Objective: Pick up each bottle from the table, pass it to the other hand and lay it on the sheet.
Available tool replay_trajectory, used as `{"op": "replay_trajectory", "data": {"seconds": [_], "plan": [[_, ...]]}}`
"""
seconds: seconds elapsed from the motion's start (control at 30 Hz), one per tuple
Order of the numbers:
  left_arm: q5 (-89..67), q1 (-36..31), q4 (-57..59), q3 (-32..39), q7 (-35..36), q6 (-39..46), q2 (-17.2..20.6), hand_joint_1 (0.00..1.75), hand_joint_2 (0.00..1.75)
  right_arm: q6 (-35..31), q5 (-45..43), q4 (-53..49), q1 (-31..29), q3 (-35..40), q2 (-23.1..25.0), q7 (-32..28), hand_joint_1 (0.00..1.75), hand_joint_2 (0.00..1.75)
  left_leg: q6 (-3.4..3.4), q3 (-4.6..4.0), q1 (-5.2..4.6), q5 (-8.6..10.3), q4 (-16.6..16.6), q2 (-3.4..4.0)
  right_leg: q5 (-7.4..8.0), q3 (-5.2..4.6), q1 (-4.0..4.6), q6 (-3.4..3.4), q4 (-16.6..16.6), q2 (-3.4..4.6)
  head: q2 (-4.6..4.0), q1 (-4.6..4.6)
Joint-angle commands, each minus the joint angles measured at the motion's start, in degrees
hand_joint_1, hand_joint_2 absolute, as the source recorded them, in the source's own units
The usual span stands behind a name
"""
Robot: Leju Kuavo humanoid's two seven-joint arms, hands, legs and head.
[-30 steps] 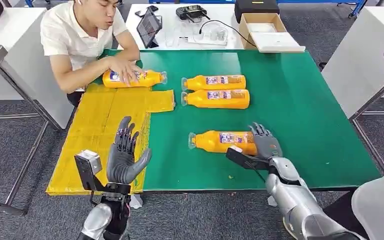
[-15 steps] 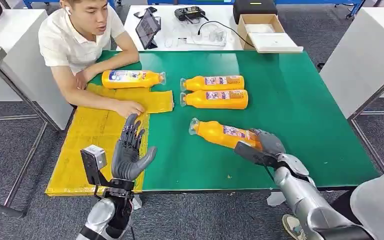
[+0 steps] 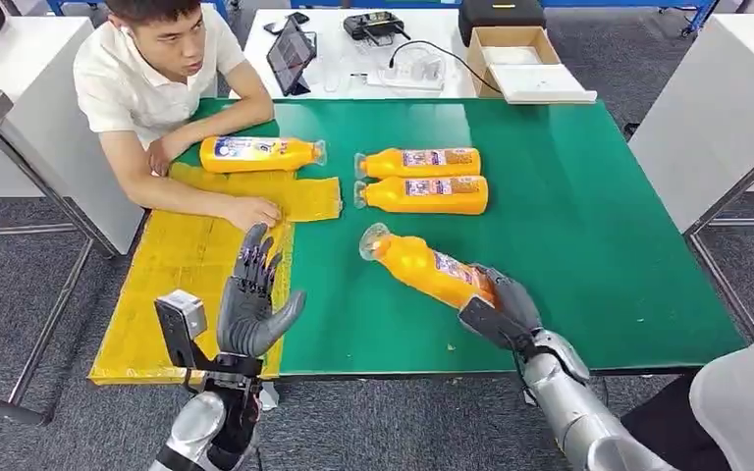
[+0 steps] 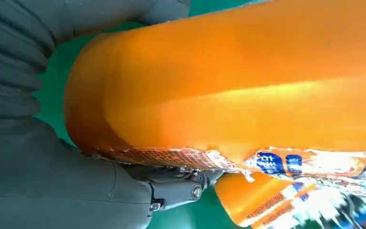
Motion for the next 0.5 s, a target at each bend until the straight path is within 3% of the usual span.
{"op": "replay_trajectory", "data": {"seconds": [0.03,0.2,0.33,0.5], "plan": [[-11.44,1.02,1.86,-7.8,-3.95,3.74,2.96,0.0,1.75,3.07,-11.0,-27.76,13.15,6.6,5.65,0.44,1.75,1.75,-0.14,-0.28,0.06,0.03,-0.03,0.1,0.04,-0.29,0.07,-0.15,0.0,0.01,-0.02,-0.04],[-13.63,0.89,2.52,-10.56,-2.62,2.75,1.94,0.0,1.75,3.23,-12.8,-31.39,13.7,10.14,7.32,0.45,1.75,1.75,-0.12,-0.86,0.03,0.03,0.01,0.01,0.01,-0.85,0.02,-0.09,0.09,-0.04,-0.02,-0.04],[-13.62,0.85,2.56,-10.5,-2.62,2.75,2.02,0.0,1.75,3.25,-12.79,-31.25,13.75,10.09,7.02,0.43,1.75,1.75,-0.14,-0.91,0.06,0.03,-0.02,0.04,0.03,-0.87,0.06,-0.11,0.01,-0.06,0.0,-0.04],[-12.64,-0.01,5.49,-12.76,-1.42,0.81,0.77,0.0,1.75,3.55,-14.42,-29.54,12.92,15.11,10.17,-0.48,1.75,1.75,-0.15,-1.05,0.04,0.07,-0.03,0.04,0.06,-0.99,0.02,-0.12,0.0,-0.05,-0.02,0.0]]}}
